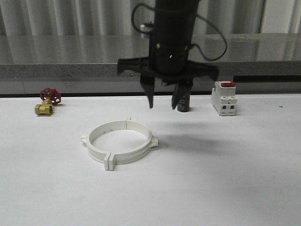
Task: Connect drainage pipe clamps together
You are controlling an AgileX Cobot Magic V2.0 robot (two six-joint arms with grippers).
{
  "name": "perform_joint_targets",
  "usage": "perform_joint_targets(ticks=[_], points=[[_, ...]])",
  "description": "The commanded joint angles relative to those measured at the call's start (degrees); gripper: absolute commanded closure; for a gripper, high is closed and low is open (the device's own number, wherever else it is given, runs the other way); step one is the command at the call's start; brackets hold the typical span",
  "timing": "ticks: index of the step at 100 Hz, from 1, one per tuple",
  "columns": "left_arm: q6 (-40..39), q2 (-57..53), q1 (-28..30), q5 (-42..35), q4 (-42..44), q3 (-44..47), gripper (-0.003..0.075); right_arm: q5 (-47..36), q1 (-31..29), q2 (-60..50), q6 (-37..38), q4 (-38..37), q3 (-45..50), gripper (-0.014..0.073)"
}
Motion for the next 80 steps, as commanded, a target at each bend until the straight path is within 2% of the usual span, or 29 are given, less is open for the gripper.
perform_joint_targets(ticks=[1,15,48,80], points=[[-0.19,0.44,0.28,-4.08,-0.08,-1.56,0.0741,-0.20,-2.66,-7.96,-6.91,-1.95,-0.37,0.0249],[-0.19,0.44,0.28,-4.08,-0.08,-1.56,0.0741,0.27,-7.22,-15.55,-13.90,-1.90,3.52,0.0253],[-0.19,0.44,0.28,-4.08,-0.08,-1.56,0.0741,-2.94,-20.03,-39.51,-19.96,-1.90,23.32,0.0253],[-0.19,0.44,0.28,-4.08,-0.08,-1.56,0.0741,-2.28,-21.55,-66.50,-22.83,-1.90,43.38,0.0253]])
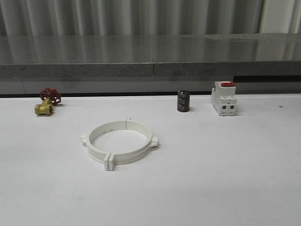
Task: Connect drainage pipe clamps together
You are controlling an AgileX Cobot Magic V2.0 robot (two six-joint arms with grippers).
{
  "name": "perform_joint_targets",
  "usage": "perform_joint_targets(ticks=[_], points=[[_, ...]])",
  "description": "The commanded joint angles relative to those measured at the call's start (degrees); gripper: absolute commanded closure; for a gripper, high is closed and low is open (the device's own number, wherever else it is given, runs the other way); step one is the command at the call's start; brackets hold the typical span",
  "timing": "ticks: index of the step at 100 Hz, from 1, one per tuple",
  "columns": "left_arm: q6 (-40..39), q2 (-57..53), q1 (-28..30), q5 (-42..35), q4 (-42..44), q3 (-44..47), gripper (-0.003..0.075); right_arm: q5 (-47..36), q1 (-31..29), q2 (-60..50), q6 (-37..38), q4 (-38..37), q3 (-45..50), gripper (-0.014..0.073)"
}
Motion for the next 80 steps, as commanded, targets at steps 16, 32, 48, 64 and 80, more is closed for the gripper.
perform_joint_targets(ticks=[16,32,48,64,80], points=[[-0.19,0.44,0.28,-4.08,-0.08,-1.56,0.0741,-0.90,-0.41,-18.85,-0.90,-1.10,9.35,0.0253],[-0.19,0.44,0.28,-4.08,-0.08,-1.56,0.0741,-0.29,-0.41,-26.77,-0.90,-1.16,13.58,0.0253],[-0.19,0.44,0.28,-4.08,-0.08,-1.56,0.0741,1.59,-0.41,-29.33,-0.90,-1.16,14.96,0.0266],[-0.19,0.44,0.28,-4.08,-0.08,-1.56,0.0741,2.57,-0.41,-29.33,-0.90,-1.16,14.96,0.0491],[-0.19,0.44,0.28,-4.08,-0.08,-1.56,0.0741,1.69,-0.41,-29.33,-0.90,-1.16,14.96,0.0655]])
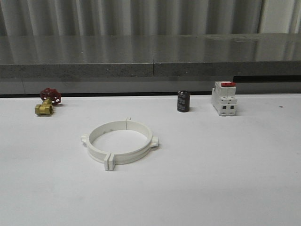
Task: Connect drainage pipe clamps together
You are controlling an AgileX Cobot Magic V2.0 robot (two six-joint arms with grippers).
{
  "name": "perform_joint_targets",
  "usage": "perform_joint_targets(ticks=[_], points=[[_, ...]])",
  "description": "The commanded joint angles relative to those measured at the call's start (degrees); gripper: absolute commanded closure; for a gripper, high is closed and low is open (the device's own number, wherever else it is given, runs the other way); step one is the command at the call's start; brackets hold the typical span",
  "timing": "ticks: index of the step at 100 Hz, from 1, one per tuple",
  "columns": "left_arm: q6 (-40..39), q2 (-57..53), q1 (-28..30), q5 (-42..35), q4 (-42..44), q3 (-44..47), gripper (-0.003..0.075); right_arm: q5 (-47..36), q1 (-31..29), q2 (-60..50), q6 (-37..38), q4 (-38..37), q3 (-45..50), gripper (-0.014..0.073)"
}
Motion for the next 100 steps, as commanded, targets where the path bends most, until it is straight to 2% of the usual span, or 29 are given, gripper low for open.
perform_joint_targets(ticks=[1,74,83,100], points=[[-0.19,0.44,0.28,-4.08,-0.08,-1.56,0.0741,-3.86,-0.41,0.08,-0.54,-1.16,-1.32,0.0657],[-0.19,0.44,0.28,-4.08,-0.08,-1.56,0.0741,-4.01,-0.41,-0.04,-0.54,-1.24,-0.72,0.0661],[-0.19,0.44,0.28,-4.08,-0.08,-1.56,0.0741,-8.52,-0.74,-1.39,-0.66,-2.14,1.02,0.0661],[-0.19,0.44,0.28,-4.08,-0.08,-1.56,0.0741,-25.91,-3.63,-8.06,-4.59,0.67,9.28,0.0661]])
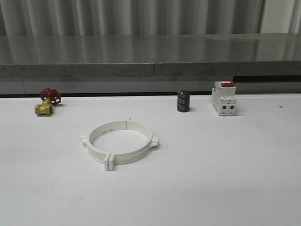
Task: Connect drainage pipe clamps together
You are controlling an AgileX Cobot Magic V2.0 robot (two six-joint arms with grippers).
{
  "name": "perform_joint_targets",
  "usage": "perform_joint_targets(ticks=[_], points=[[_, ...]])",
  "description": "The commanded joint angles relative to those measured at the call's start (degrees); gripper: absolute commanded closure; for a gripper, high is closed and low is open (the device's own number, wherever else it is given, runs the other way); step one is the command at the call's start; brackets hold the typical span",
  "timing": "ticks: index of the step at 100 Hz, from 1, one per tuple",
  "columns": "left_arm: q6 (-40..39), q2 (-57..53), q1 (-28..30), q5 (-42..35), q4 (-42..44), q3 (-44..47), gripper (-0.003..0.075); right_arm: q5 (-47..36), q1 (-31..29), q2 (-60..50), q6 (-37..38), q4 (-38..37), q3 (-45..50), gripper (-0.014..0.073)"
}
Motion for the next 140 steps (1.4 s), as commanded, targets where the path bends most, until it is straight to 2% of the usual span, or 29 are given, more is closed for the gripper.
perform_joint_targets(ticks=[1,24,52,78,140], points=[[-0.19,0.44,0.28,-4.12,-0.08,-1.56,0.0741,-13.08,-2.53,-3.28,-3.76,1.19,3.15,0.0661],[-0.19,0.44,0.28,-4.12,-0.08,-1.56,0.0741,-27.34,-10.70,-12.74,-15.53,12.32,14.38,0.0661],[-0.19,0.44,0.28,-4.12,-0.08,-1.56,0.0741,-33.06,-11.45,-24.29,-15.54,12.97,25.03,0.0661],[-0.19,0.44,0.28,-4.12,-0.08,-1.56,0.0741,-42.63,-11.45,-24.24,-15.40,12.97,30.72,0.0661],[-0.19,0.44,0.28,-4.12,-0.08,-1.56,0.0741,-42.99,-11.45,-24.24,-15.40,12.97,30.64,0.0661]])
